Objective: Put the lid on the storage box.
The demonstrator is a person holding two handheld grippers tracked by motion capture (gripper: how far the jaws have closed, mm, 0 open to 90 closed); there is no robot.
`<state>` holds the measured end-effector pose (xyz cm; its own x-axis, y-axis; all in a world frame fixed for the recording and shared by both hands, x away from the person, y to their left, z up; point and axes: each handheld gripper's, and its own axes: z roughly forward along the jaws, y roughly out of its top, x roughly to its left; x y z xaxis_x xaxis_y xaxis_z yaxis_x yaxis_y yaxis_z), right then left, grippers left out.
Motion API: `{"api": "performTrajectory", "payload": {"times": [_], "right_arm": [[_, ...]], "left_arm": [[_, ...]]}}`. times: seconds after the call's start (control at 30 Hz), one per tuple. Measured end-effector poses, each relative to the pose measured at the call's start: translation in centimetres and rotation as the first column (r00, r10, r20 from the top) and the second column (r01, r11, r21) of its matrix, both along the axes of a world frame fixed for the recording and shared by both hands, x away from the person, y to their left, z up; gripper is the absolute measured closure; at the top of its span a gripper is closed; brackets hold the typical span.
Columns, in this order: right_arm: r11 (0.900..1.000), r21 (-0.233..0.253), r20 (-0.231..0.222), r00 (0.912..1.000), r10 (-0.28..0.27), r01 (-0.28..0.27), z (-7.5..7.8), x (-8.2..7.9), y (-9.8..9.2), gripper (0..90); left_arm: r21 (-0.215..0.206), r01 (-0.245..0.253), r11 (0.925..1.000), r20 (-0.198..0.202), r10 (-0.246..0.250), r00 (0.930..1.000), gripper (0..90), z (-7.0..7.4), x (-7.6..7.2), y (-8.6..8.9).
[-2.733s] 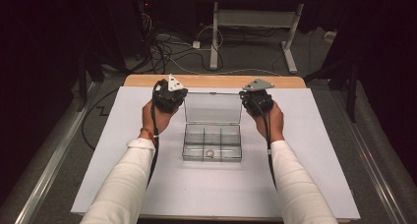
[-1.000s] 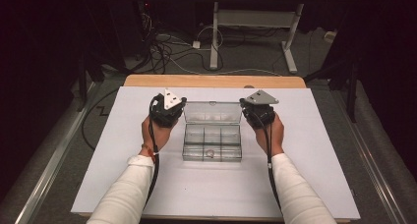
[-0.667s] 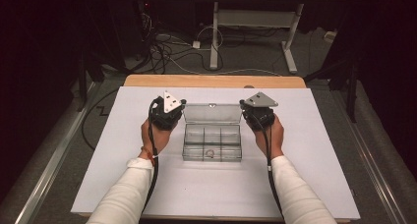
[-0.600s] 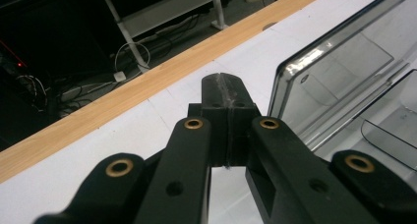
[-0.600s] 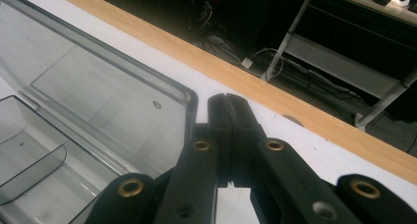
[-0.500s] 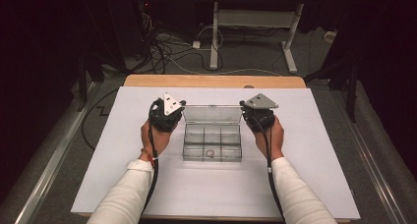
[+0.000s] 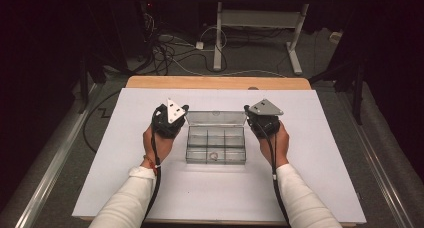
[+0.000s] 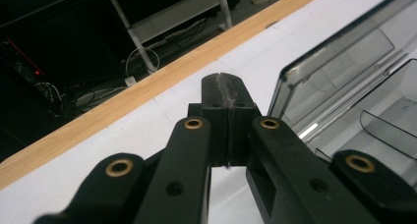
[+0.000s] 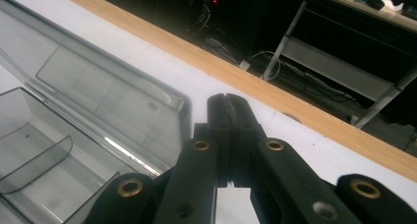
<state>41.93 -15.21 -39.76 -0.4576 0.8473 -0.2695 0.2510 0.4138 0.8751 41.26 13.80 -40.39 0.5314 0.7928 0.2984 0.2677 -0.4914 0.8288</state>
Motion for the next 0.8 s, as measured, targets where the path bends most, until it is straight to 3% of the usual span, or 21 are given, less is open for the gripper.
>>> {"api": "performTrajectory", "payload": {"times": [0.57, 0.63, 0.67, 0.73, 0.8], "right_arm": [[0.999, 0.018, 0.024, 0.9992, -0.032, 0.032, -0.7, -1.1, 0.3, 90.0], [0.999, 0.016, 0.028, 0.999, -0.034, 0.034, -0.8, -1.2, 0.3, 90.0], [0.999, 0.018, 0.029, 0.999, -0.034, 0.034, -0.9, -1.3, 0.3, 90.0], [0.999, 0.014, 0.029, 0.9989, -0.036, 0.036, -0.9, -1.4, 0.3, 90.0], [0.999, 0.014, 0.028, 0.9989, -0.037, 0.036, -0.9, -1.5, 0.3, 90.0]], "left_arm": [[0.004, -0.015, 0.9999, 0.015, 0.015, 0.9998, 87.8, -0.8, -0.9, 0.0], [-0.003, -0.016, 0.9999, 0.014, 0.016, 0.9998, 87.8, -0.9, -1.0, 0.0], [-0.026, -0.027, 0.9993, -0.003, 0.027, 0.9996, 87.8, -1.1, -1.1, -0.1], [-0.002, -0.021, 0.9998, 0.017, 0.021, 0.9996, 87.8, -1.1, -1.1, -0.1], [-0.029, -0.03, 0.9991, -0.005, 0.03, 0.9995, 87.8, -1.3, -1.3, -0.2]]}}
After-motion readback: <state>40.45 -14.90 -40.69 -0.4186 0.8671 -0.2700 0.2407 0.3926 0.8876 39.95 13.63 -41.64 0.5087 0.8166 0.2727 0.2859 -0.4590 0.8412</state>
